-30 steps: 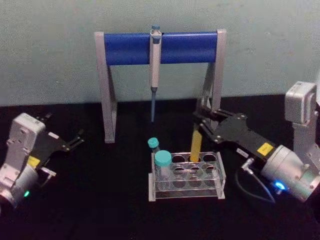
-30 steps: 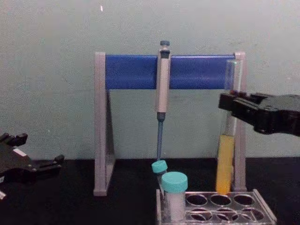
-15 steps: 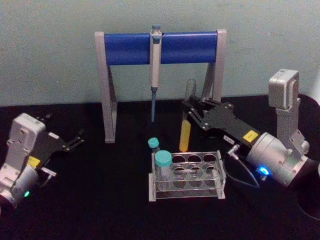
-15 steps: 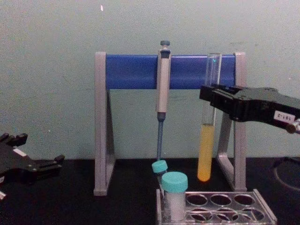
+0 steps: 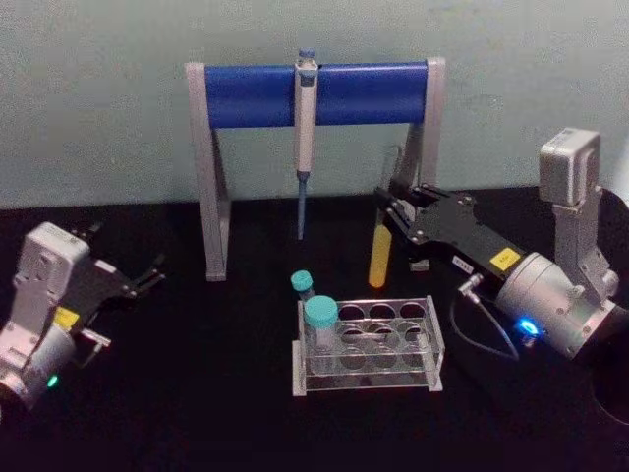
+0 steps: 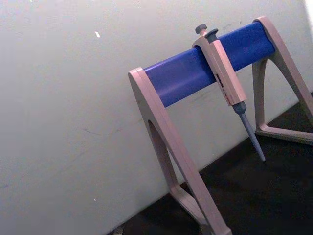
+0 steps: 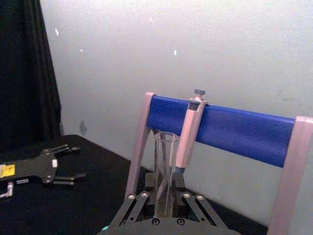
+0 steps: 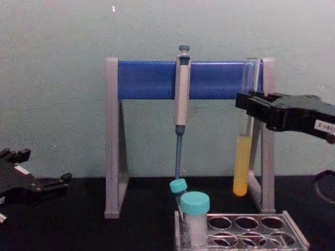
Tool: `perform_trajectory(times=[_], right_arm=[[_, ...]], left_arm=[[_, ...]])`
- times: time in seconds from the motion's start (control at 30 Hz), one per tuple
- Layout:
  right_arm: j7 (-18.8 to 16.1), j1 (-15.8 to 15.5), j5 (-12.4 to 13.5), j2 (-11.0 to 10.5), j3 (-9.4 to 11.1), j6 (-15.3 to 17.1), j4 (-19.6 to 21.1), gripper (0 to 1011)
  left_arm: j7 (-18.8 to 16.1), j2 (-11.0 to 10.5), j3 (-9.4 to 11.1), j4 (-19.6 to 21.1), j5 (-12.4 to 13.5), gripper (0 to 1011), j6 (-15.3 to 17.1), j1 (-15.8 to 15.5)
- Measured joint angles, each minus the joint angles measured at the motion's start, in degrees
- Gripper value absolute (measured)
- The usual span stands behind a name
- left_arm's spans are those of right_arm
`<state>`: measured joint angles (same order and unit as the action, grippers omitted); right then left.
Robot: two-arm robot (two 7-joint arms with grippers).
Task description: Pick up the test tube from the test tube rack, shake it, then place it back into the test tube rack.
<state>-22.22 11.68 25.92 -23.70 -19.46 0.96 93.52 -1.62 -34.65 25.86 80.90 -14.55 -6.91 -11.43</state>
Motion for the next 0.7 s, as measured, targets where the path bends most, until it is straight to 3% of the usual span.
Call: perform_trajectory(times=[0.27, 0.7], right_arm=[[1.08, -1.21, -0.59, -0.64, 1.34, -0.07, 0.98, 229], [0.88, -7.05, 0.13, -3.23, 3.57, 1.08, 5.9, 229]], left_arm=[[0.0, 0.0, 0.0, 0.0, 0.0, 1001, 0.0, 0.0], [0.0, 0.0, 0.0, 0.0, 0.0, 1001, 0.0, 0.0]])
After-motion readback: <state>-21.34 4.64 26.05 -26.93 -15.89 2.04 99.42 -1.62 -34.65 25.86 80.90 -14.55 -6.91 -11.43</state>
